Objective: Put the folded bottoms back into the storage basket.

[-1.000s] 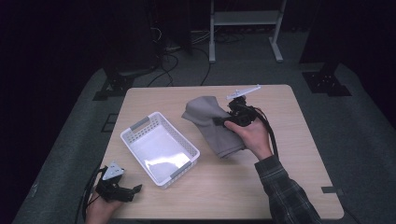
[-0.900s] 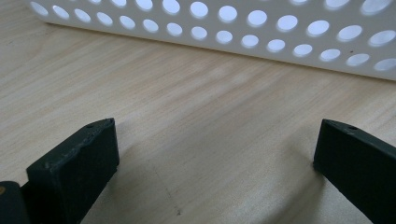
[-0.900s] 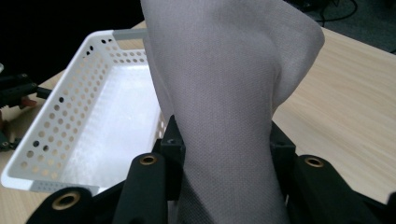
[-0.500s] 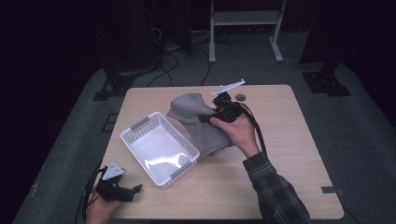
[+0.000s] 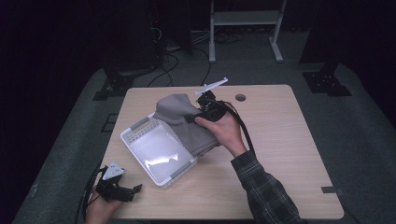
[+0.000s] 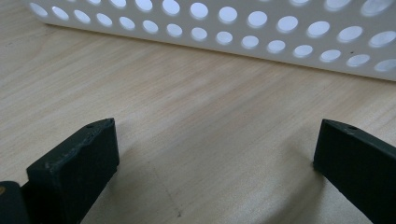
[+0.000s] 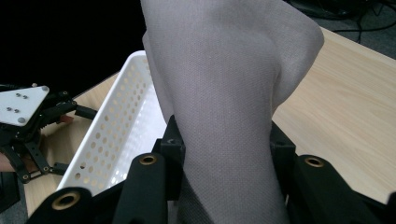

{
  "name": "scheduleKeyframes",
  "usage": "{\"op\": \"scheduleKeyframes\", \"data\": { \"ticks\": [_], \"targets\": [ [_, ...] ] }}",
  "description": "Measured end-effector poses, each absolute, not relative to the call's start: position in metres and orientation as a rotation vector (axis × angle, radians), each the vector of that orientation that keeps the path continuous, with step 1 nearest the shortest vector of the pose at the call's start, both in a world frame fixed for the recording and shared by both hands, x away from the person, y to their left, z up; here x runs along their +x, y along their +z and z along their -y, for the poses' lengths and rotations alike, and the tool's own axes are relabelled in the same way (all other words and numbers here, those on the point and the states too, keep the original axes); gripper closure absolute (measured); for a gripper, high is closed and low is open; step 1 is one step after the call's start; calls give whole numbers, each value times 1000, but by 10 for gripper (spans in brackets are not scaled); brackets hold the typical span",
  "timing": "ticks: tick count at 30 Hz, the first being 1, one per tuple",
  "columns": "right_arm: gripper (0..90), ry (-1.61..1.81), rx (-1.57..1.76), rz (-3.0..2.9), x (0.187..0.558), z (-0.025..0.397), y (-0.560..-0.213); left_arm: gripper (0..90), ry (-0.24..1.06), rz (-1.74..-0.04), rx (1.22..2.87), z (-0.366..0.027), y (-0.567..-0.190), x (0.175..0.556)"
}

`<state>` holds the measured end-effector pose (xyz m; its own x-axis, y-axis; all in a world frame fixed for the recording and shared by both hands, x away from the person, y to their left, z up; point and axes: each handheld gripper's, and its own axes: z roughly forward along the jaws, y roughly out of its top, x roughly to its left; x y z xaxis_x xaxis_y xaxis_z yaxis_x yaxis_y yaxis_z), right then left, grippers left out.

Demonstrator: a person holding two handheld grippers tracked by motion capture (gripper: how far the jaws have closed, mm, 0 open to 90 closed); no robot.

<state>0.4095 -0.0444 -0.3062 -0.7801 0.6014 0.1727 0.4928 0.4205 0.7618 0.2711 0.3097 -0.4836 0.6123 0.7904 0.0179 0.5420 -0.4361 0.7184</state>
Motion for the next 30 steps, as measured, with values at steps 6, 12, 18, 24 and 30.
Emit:
{"op": "scheduleKeyframes", "data": {
  "ticks": [6, 12, 18, 24, 30],
  "targets": [
    [603, 1305, 963, -2559, 409, 24, -304, 0, 464, -1045, 2148, -310, -484, 271],
    [603, 1312, 954, -2578, 408, 6, -305, 0, 464, -1042, 2149, -310, -484, 271],
    [603, 1308, 932, -2593, 406, -14, -310, 0, 463, -1041, 2149, -310, -484, 271],
    [602, 1292, 923, -2617, 403, -32, -320, 0, 462, -1041, 2148, -310, -484, 271],
    [601, 1255, 924, -2640, 403, -50, -336, 0, 462, -1040, 2149, -310, -484, 271]
  ]
}}
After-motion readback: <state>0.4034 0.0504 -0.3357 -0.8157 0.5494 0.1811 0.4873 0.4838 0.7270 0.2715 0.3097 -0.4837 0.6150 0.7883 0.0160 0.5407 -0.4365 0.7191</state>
